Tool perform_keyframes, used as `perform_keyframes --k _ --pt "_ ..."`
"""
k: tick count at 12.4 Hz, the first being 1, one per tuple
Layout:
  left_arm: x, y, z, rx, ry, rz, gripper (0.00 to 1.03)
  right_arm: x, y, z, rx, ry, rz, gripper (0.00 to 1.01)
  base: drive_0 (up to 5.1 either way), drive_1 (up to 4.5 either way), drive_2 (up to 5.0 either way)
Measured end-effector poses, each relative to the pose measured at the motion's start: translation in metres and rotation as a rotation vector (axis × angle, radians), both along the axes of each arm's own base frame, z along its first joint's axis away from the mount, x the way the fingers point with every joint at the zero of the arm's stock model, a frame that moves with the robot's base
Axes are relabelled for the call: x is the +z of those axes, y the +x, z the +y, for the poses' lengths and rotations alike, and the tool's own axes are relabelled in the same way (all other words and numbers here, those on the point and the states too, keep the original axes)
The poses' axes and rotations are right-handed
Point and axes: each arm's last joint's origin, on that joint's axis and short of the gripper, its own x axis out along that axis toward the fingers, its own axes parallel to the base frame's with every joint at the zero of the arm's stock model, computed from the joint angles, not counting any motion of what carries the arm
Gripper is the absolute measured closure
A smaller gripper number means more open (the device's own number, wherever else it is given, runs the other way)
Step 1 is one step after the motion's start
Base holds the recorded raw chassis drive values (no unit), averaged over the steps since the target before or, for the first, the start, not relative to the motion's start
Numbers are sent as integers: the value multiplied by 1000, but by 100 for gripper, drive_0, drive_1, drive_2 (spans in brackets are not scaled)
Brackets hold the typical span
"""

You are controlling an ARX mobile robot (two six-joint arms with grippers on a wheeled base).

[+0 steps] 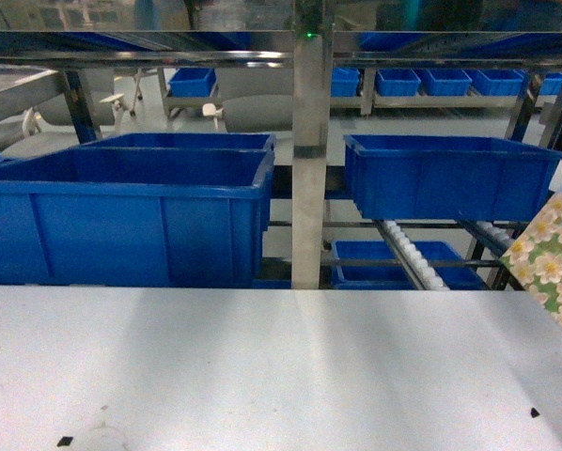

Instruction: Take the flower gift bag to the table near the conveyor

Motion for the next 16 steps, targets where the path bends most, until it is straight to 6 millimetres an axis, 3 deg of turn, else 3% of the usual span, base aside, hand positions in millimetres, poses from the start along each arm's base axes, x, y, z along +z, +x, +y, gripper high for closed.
perform_keyframes --k 3,5,11,16 --pt "0 0 0 0 0 0 101 -26 27 3 33 8 129 99 0 0 0" --pt "0 0 0 0 0 0 101 -34 34 3 28 10 196 99 0 0 0" --pt "0 0 0 0 0 0 101 -62 15 8 -6 -10 319 99 0 0 0" --pt "0 0 0 0 0 0 101 -77 6 8 -16 -48 322 99 0 0 0"
